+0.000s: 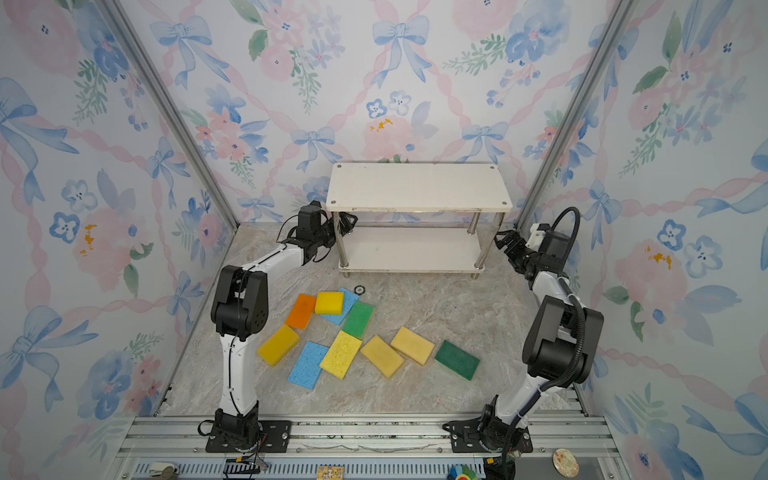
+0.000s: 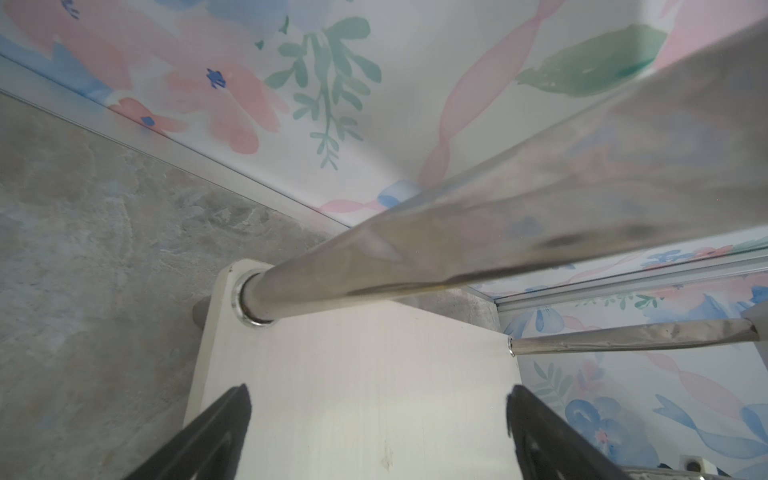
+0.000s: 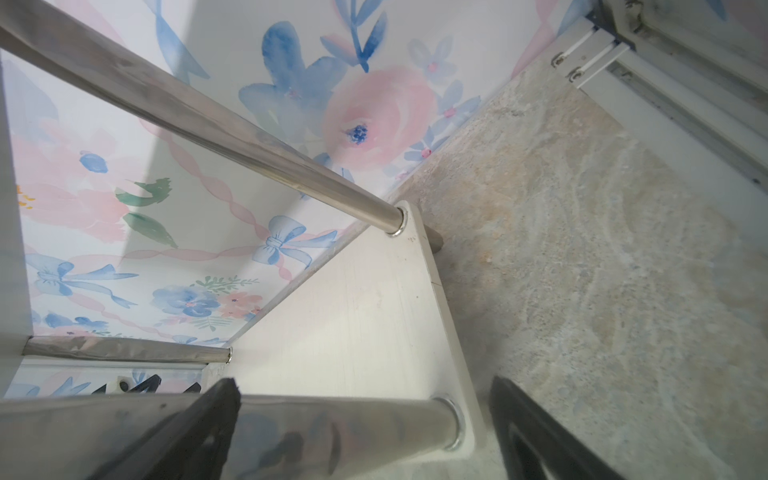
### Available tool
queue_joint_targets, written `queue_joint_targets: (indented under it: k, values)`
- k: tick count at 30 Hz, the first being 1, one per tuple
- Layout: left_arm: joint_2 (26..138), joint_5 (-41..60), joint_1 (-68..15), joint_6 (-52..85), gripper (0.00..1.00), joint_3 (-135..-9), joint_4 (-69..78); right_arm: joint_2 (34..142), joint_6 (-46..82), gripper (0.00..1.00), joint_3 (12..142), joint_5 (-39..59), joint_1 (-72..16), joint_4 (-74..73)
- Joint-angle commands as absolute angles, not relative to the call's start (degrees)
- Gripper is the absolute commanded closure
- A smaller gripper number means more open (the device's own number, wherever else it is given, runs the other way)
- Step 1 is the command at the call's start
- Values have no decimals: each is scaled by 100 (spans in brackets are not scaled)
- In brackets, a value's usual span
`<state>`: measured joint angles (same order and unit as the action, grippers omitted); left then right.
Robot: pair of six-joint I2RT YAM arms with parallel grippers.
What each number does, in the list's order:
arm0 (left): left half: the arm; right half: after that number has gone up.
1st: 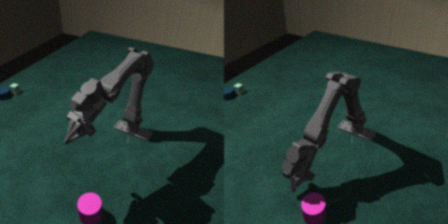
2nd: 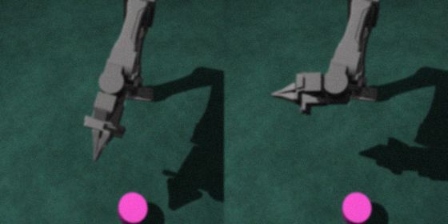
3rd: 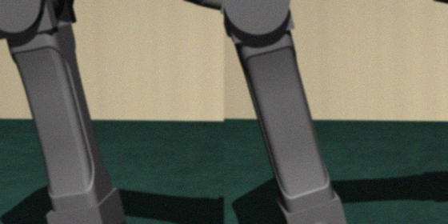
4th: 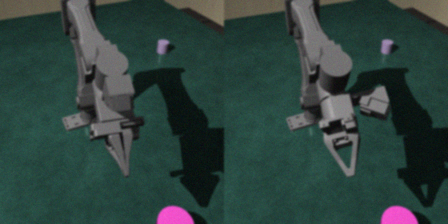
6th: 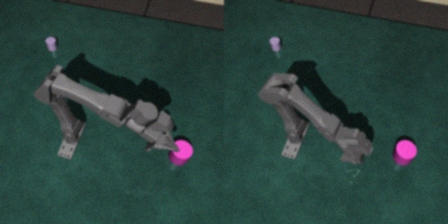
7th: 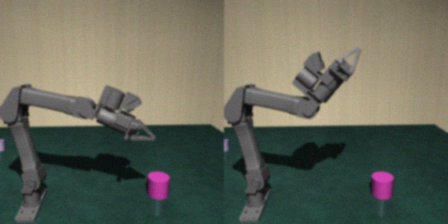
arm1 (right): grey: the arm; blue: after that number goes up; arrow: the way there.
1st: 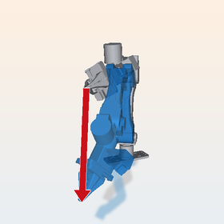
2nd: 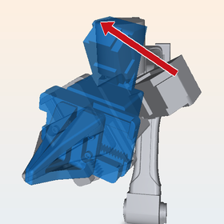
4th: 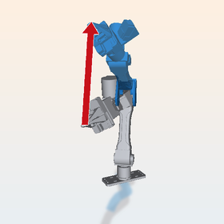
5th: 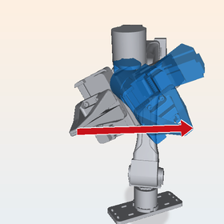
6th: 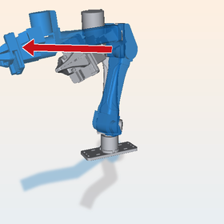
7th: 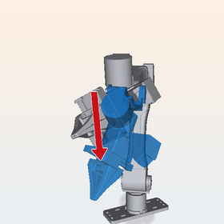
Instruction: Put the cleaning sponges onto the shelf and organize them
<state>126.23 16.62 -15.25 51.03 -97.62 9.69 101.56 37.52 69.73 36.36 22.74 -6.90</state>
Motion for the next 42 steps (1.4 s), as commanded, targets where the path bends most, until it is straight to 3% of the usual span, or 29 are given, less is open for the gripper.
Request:
queue_joint_targets:
  k: [1,5,16,42]
  values:
    - [12464,1828,-1551,4900,2,-9595,888,10366,4621,3,7124,3406,2552,-513]
    - [12389,1813,-1521,4895,2,-9486,888,10643,4465,3,7882,3321,2369,213]
    - [11989,1861,-1284,4807,2,-9117,846,11353,4629,3,8818,3448,1721,440]
    - [10716,1837,-910,4384,2,-7624,808,10374,4553,3,7386,2943,681,313]
